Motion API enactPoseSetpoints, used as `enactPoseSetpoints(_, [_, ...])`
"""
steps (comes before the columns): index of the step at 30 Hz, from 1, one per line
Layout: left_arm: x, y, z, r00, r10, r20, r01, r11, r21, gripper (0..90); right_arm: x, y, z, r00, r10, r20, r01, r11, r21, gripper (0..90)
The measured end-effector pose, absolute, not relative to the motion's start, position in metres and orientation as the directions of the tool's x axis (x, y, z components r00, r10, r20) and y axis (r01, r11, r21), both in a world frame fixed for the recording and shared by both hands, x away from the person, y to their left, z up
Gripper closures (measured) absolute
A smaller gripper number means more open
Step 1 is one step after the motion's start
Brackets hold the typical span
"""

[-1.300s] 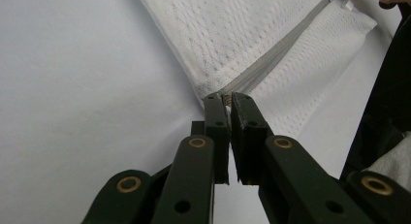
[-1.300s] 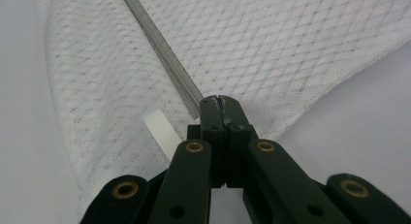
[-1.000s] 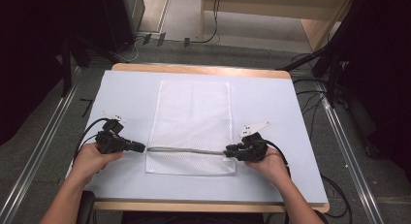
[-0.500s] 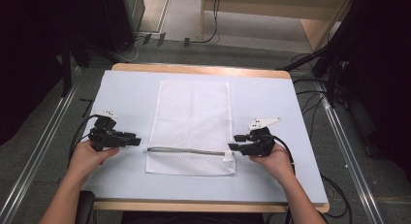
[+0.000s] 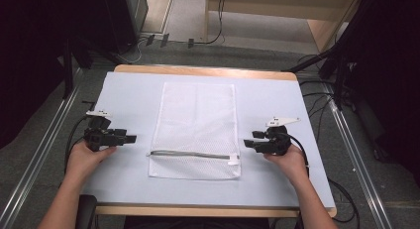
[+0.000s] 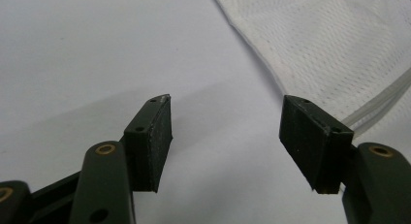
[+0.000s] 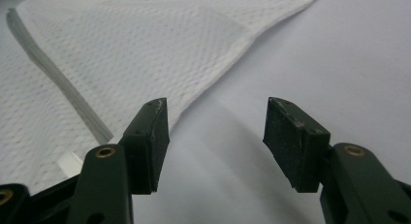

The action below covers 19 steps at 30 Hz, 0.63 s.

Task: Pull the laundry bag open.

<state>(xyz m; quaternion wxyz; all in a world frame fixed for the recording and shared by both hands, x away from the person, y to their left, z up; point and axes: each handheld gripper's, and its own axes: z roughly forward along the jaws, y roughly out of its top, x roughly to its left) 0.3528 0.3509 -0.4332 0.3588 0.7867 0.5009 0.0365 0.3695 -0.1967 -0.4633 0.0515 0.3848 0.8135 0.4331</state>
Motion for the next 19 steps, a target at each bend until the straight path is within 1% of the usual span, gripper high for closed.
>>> enactPoseSetpoints(11, [0.355, 0.355, -0.436, 0.463, 0.838, -0.29, 0.773, -0.222, 0.595, 34.4, 0.375, -0.208, -0.468, -0.641, 0.725, 0.252, 0.616, 0.29, 0.732, 39.0])
enactPoseSetpoints(19, [0.356, 0.354, -0.438, 0.457, 0.844, -0.281, 0.777, -0.226, 0.587, 32.1, 0.377, -0.209, -0.469, -0.635, 0.735, 0.24, 0.616, 0.293, 0.731, 37.0])
